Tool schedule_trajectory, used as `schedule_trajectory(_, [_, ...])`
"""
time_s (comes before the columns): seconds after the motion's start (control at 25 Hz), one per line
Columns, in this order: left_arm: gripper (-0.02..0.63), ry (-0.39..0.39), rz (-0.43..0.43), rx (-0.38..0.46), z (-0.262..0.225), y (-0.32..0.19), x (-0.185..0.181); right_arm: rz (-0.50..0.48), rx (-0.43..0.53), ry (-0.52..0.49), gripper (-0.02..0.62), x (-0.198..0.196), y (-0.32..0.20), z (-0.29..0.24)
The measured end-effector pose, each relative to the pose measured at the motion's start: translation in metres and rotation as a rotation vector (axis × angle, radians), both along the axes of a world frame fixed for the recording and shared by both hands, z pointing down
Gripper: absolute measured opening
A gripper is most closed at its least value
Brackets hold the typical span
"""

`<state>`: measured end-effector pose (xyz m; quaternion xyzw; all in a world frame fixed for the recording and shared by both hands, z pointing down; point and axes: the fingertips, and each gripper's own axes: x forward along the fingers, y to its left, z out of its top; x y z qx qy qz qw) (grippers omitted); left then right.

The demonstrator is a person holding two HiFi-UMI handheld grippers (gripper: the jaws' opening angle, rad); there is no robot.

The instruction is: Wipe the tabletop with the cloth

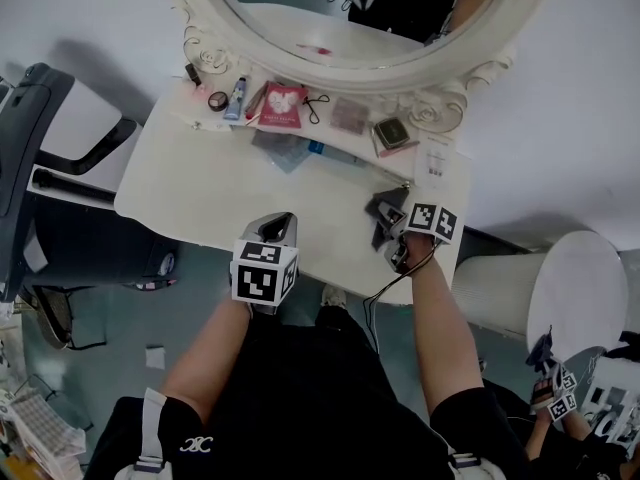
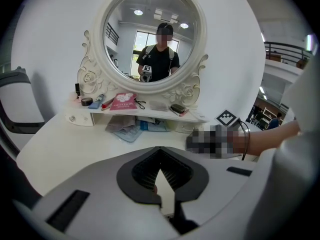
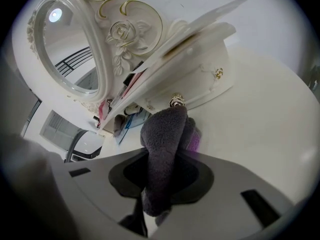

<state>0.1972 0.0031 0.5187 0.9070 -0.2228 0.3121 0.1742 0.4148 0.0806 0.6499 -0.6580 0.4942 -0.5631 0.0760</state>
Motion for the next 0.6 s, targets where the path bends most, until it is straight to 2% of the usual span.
schedule_trajectory(0.24, [0.000,0.020,0.051,-0.007,-0.002,0.003,0.007,0.013,-0.020,0.007,0.092,-0.016,0.028,0.000])
schedule_trajectory(0.6, [0.000,0.051,0.152,-0.015,-0.006,0.007,0.007,0.114,-0.058,0.011,0.094,-0.038,0.086,0.002])
